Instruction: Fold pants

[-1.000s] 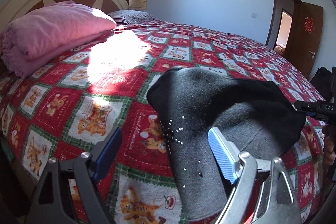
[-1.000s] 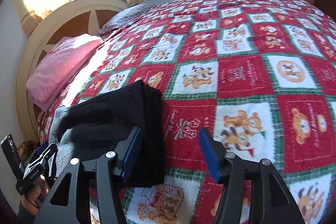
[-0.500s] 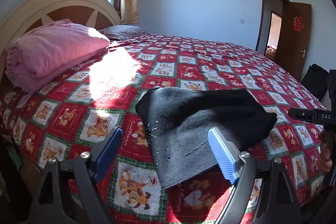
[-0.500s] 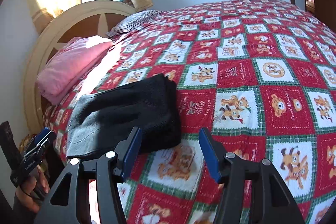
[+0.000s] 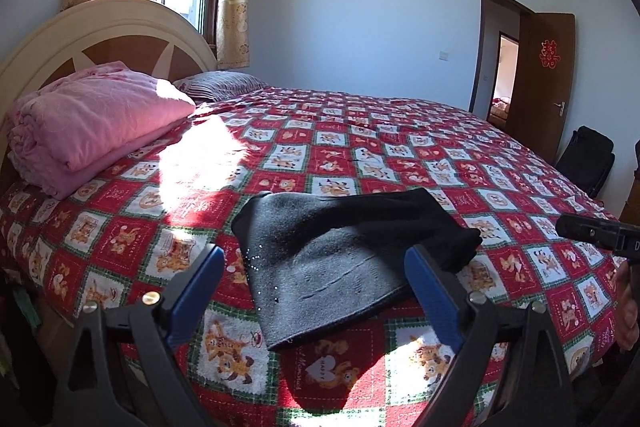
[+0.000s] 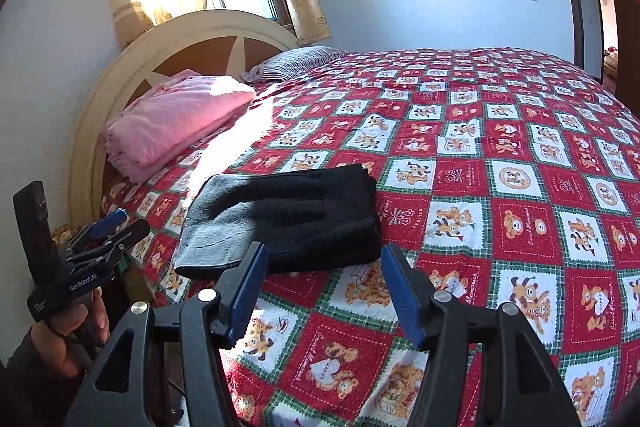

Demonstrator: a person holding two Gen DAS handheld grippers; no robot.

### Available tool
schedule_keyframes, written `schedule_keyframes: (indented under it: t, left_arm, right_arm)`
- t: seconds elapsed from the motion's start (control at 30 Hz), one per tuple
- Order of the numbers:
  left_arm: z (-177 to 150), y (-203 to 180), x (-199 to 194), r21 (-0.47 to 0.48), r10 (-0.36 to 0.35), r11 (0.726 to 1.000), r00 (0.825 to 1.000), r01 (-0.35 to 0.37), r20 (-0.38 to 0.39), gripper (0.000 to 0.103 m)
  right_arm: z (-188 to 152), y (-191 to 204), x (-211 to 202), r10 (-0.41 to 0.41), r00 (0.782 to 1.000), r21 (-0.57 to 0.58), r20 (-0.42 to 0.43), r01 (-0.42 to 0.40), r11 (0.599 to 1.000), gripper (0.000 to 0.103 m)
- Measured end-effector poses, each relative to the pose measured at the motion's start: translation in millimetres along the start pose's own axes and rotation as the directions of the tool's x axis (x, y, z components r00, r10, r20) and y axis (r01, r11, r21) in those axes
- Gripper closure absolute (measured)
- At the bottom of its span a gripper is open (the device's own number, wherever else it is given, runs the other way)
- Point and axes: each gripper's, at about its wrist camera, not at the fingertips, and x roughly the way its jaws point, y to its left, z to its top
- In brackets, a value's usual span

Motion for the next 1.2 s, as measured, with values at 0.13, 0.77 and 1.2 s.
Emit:
schedule_keyframes:
  t: [0.13, 0.77, 1.2]
  left_arm:
    - [-1.4, -2.9, -2.7, 0.0, 0.004, 1.0, 1.0, -0.004, -0.002, 0.009]
    - [5.3, -18.6, -15.6, 0.043, 0.017, 0.999, 0.999, -0.019, 0.028, 0.0]
    - [12.8, -38.9, -29.1, 0.096, 0.017, 0.995, 0.998, -0.022, 0.059, 0.0]
  right_arm:
    - [0.0, 4.6, -3.4, -0.009, 1.0, -0.018, 0.005, 0.009, 1.0, 0.042]
    - [4.9, 12.0, -20.6, -0.034, 0.998, -0.052, 0.048, 0.036, 0.998, 0.042]
    - [12.7, 7.4, -34.1, -0.065, 0.993, -0.049, 0.095, 0.069, 0.996, 0.041]
